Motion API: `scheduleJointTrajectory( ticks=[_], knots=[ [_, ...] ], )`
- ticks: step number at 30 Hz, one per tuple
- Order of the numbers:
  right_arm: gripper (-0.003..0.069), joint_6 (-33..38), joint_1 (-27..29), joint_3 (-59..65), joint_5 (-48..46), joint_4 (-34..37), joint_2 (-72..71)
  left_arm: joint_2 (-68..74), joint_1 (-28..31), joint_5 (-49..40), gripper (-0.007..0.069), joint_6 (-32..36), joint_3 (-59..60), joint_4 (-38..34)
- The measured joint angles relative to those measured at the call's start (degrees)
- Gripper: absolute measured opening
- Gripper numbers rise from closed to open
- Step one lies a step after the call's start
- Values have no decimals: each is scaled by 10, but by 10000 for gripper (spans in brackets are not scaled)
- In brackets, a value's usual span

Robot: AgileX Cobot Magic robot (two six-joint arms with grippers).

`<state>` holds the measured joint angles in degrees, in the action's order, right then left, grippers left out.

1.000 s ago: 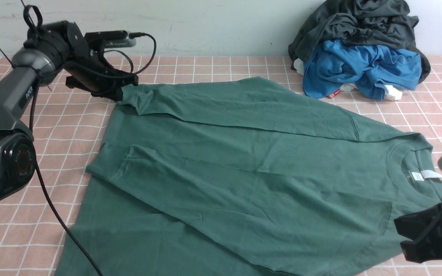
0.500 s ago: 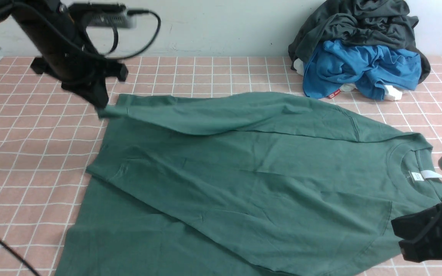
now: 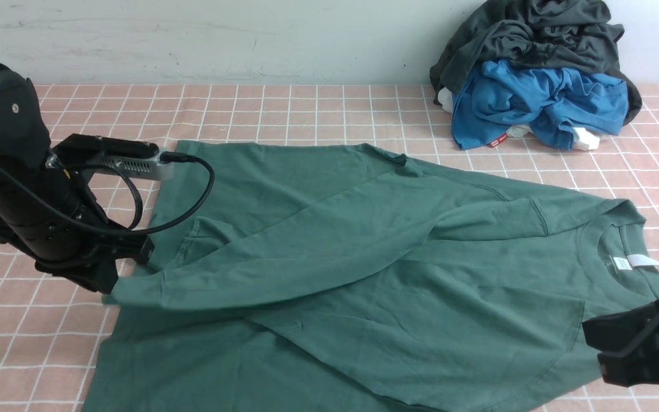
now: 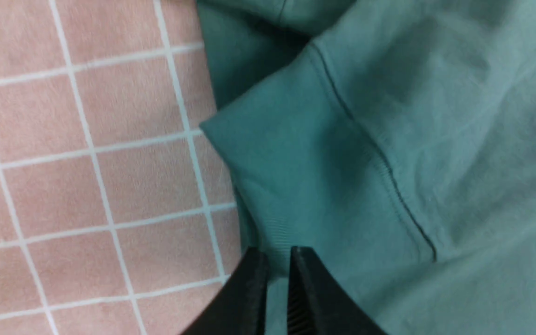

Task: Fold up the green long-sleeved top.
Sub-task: Use the left arm to drag and drop the cuff onto the cuff closest to the left arm, then use both arms simultaneously to clamp the lower edge of the clothing fabric

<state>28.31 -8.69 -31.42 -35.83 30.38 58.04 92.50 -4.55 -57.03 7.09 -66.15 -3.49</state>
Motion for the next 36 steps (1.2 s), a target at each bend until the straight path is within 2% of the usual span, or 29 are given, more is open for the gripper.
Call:
scheduleJointTrajectory(
  ticks=[5, 8, 14, 18, 20, 23, 25, 29, 32, 36],
  knots=[
    [-14, 0, 0, 0, -6, 0, 0, -23, 0, -30, 304, 4, 6, -21],
    [-14, 0, 0, 0, -13, 0, 0, -51, -9, -39, 386, 11, 37, -39],
    [-14, 5, 0, 0, -17, 2, 0, -78, -114, -21, 420, 152, 192, 14],
    [-14, 25, 0, 0, -30, 15, 0, -79, -200, 49, 420, 258, 276, 78],
    [-14, 37, 0, 0, -33, 27, 0, -78, -215, 88, 419, 272, 297, 112],
    [-14, 55, 0, 0, -38, 44, 0, -67, -222, 135, 393, 262, 318, 155],
    [-14, 72, 0, 0, -46, 56, 0, -64, -224, 140, 346, 231, 319, 174],
    [-14, 104, 0, 0, -54, 73, 0, -61, -225, 167, 145, 131, 320, 244],
    [-14, 138, 0, 0, -66, 94, -3, -75, -225, 160, 41, 73, 317, 257],
    [-14, 209, -3, -6, -81, 118, -7, -111, -227, 128, 6, 12, 304, 256]
  ],
)
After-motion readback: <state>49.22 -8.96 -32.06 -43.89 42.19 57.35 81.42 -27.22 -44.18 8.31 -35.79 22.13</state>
